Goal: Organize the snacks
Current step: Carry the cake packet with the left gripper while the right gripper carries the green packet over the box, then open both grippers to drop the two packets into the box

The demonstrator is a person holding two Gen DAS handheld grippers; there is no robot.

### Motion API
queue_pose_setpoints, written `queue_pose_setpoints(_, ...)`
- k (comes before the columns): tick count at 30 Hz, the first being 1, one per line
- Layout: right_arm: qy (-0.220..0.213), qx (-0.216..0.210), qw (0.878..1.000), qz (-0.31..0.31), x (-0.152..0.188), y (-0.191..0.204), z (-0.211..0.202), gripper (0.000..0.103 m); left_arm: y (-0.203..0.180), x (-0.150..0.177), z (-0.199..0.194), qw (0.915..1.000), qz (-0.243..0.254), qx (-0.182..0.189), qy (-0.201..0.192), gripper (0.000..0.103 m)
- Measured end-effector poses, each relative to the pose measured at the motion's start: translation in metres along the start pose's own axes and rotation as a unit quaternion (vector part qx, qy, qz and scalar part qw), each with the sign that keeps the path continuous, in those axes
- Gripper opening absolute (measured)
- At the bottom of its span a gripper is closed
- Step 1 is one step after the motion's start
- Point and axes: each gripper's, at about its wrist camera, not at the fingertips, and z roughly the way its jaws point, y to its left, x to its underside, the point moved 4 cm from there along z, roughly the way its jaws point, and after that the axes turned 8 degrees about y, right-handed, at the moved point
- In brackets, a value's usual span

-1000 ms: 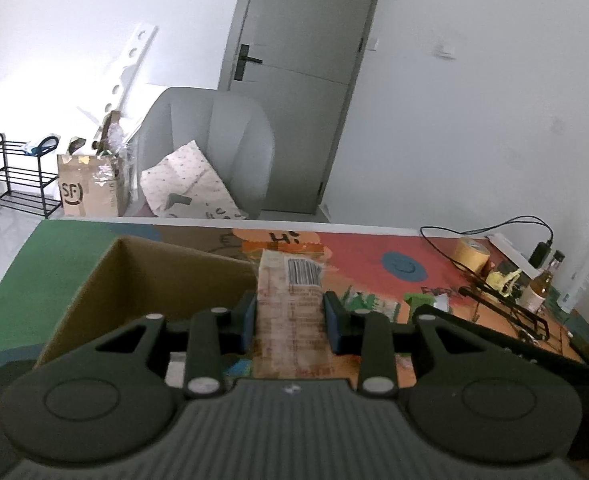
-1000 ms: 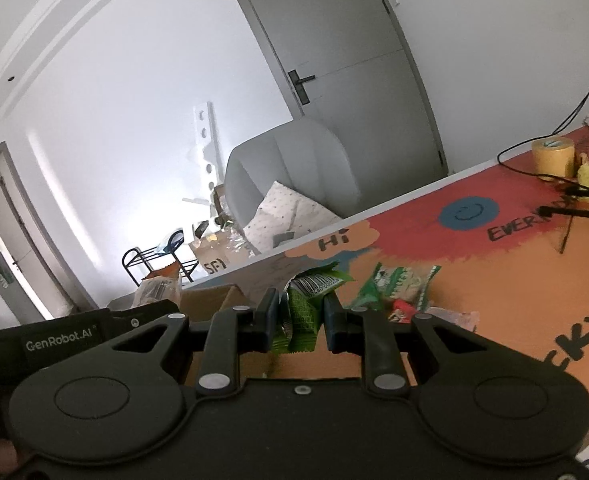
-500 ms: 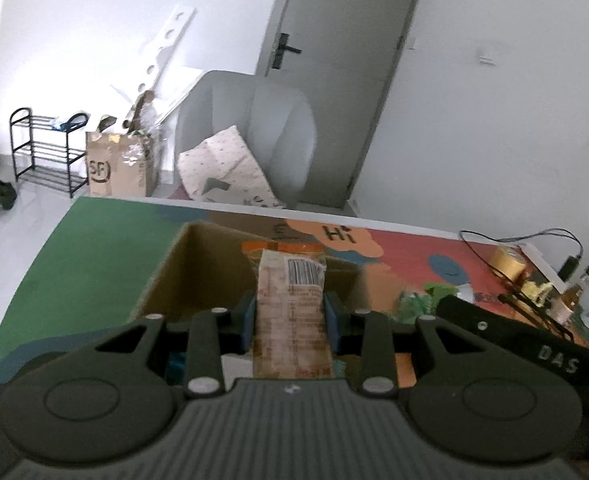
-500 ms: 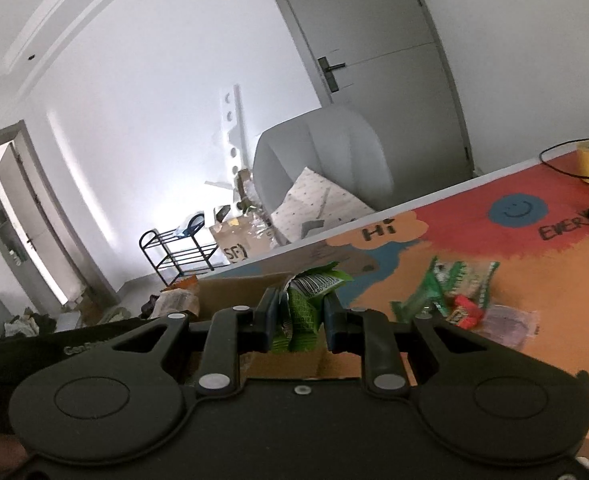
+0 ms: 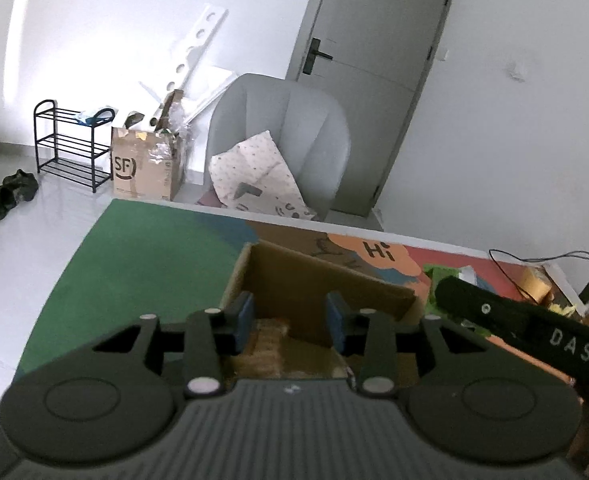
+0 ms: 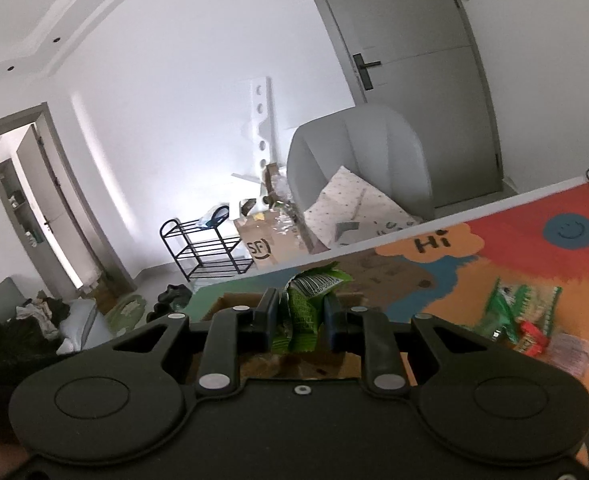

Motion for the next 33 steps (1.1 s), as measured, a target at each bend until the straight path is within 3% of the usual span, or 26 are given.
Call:
queue_pose_setpoints(2, -0.001, -0.008, 1.0, -0.002, -0.004, 0.005, 0.003, 0.024, 0.002, 0.0, -0.001, 1.0, -0.005, 0.002, 0.0, 0.043)
queue_pose_setpoints(4, 0.006, -0.009, 1.0, 0.001, -0.005, 0.006, 0.005, 0.032, 0.002, 0.001, -0.001, 0.9999, -0.008, 0.006, 0.003, 0.051)
queue_pose_setpoints(10, 0.005, -0.002, 1.0, 0.02, 0.001, -0.007, -0.006, 0.041, 0.0, 0.004, -0.005, 0.9998, -0.012, 0.016, -0.001, 0.074)
queue_pose_setpoints(15, 0.004, 0.017, 0.999, 0.036, 0.007, -0.026, -0.021, 0.043, -0.015, 0.007, -0.009, 0.9997, -0.004, 0.025, -0.005, 0.086)
queue_pose_setpoints(23, -0.008, 0.052, 0.997, 0.057, 0.012, -0.061, -0.048, 0.061, -0.047, 0.016, -0.004, 0.999, 0.016, 0.041, 0.012, 0.092)
queue_pose_setpoints(33, -0.01, 0.08, 0.994, 0.07, 0.014, -0.1, -0.068, 0.074, -0.086, 0.022, 0.001, 0.9977, 0.026, 0.059, 0.02, 0.093)
